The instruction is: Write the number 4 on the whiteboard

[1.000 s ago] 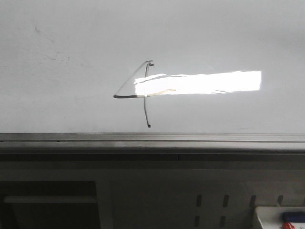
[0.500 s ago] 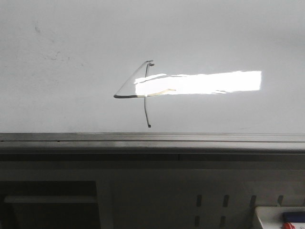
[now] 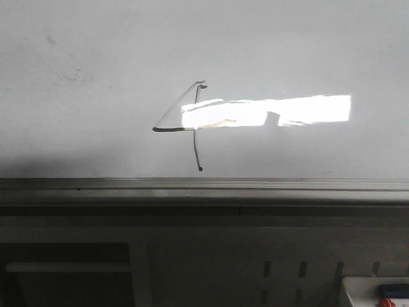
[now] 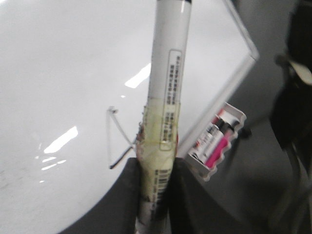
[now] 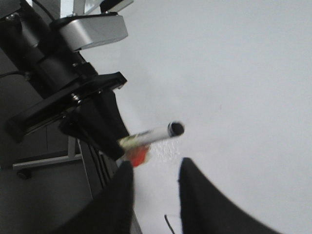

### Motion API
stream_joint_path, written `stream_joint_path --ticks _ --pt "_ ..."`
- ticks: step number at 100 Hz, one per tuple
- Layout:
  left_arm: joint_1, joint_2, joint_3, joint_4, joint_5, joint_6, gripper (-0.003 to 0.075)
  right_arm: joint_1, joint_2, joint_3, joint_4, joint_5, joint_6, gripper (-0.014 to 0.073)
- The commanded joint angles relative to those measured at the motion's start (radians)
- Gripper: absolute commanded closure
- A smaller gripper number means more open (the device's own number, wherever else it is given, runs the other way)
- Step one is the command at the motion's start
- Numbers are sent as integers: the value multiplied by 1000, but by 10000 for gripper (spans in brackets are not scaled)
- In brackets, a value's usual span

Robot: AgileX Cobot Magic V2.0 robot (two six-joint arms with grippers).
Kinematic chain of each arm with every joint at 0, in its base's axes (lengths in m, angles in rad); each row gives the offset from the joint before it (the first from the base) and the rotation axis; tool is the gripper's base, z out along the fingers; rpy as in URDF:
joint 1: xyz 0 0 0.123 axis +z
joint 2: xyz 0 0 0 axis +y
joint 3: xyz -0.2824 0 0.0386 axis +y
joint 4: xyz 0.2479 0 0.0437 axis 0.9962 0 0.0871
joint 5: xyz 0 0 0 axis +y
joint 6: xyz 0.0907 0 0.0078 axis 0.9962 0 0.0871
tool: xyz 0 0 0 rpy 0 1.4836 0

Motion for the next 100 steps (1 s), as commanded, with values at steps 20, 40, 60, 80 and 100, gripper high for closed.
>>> stream_joint_path --ticks 20,40,60,80,100 --pt "-11 89 125 -300 -335 -3 741 -79 -118 153 16 -62 43 648" --pt "-109 184 125 -322 -526 0 741 -79 -129 260 31 -158 64 648" --pt "-212 245 125 -331 -757 -11 741 -79 -129 292 59 -192 64 648" --pt "-221 309 125 -388 -809 -12 740 -79 -129 292 67 -194 64 648" --pt "-221 372 125 -395 -819 -37 740 -79 -129 292 75 -194 64 648"
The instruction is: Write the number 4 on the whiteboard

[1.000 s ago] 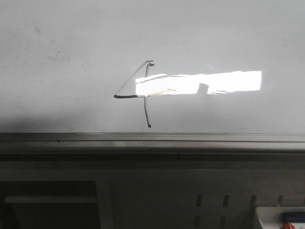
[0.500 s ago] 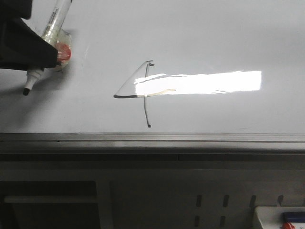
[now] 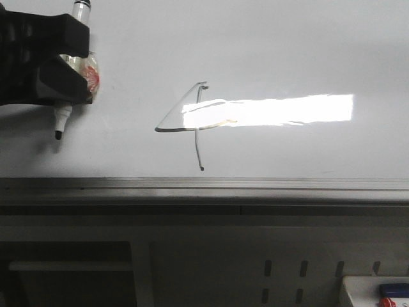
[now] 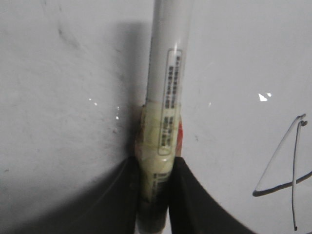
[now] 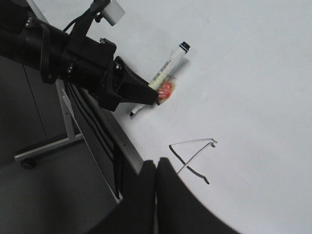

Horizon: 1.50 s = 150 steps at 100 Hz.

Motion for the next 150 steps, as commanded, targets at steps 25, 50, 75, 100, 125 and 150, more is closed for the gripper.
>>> stream_joint_path --ticks 25,50,75,100,125,150 --pt "1 46 -19 -18 -56 -22 740 -7 -5 -25 40 -69 3 648" --pt "1 46 -19 -18 -45 -45 740 -7 -5 -25 56 -51 3 648" --pt "1 46 -19 -18 -45 -45 740 -7 -5 -25 57 -51 3 648" --pt "1 46 -19 -18 -47 -45 740 -7 -5 -25 57 -55 3 648" --pt "1 46 -19 -18 -45 -45 730 -7 -5 -25 57 -55 3 648" --pt "1 46 -19 -18 -66 -45 407 -7 -5 -25 60 -55 3 648"
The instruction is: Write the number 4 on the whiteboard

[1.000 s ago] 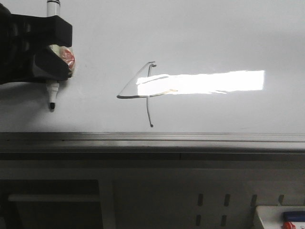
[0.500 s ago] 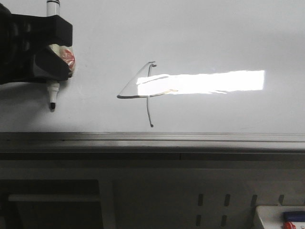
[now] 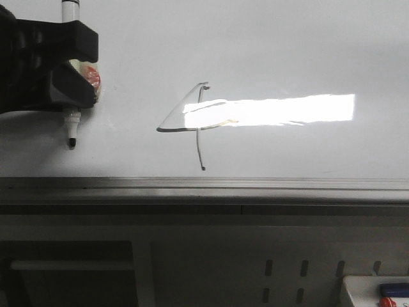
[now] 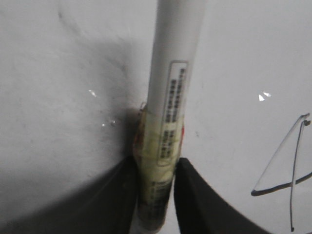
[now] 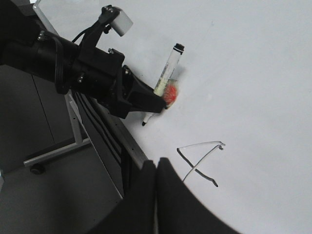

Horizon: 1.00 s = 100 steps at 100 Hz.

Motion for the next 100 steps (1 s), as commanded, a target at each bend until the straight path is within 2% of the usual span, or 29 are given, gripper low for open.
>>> stream_joint_path --ticks 1,6,26,41,51,80,100 --pt "6 24 -11 -18 -68 -9 402 -7 -5 -25 27 -55 1 648" --pt "6 24 -11 -18 -73 -9 370 -7 -5 -25 29 -55 1 648" --pt "6 24 -11 -18 -73 -9 347 -7 -5 -25 31 -55 1 648" --pt "6 24 -11 -18 -75 -9 230 -7 -5 -25 31 -55 1 648" --pt "6 24 -11 -18 -75 -9 184 -7 -5 -25 31 -55 1 648" --pt "6 24 -11 -84 -75 -9 181 -7 -5 -25 31 -55 1 648" --pt "6 9 -11 -185 -75 -9 181 -7 -5 -25 31 -51 1 648"
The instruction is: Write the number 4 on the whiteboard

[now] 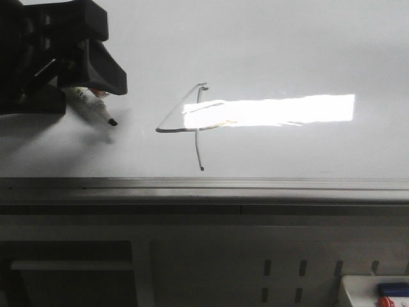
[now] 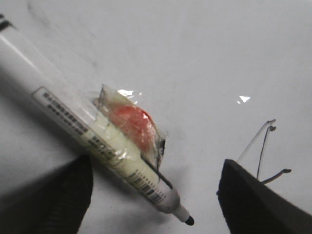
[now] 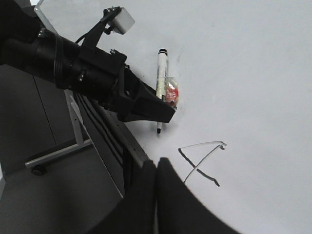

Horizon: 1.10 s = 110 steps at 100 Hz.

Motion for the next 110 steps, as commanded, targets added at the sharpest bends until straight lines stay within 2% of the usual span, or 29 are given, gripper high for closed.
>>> stream_joint_path --ticks 1,30,67,77,83,90,97,110 --pt "17 10 3 -84 -109 -9 181 -7 -5 -25 23 -51 1 648" --pt "17 -87 3 -97 -109 -9 183 -7 -5 -25 23 -54 1 648" --pt "17 -320 3 -97 -109 14 184 -7 -5 -25 23 -66 1 648" --pt "17 -397 3 -97 -108 93 188 -7 -5 -25 23 -68 1 648" --pt "17 -457 3 -97 -91 195 196 -7 -10 -25 23 -78 1 648" --pt "17 -530 3 -97 -53 331 244 -7 -29 -19 23 -99 1 648" --pt "17 -606 8 -97 -30 431 337 -7 -66 7 16 -154 1 648" --pt "17 -740 42 -97 -30 485 576 -7 -163 110 -23 -319 1 648"
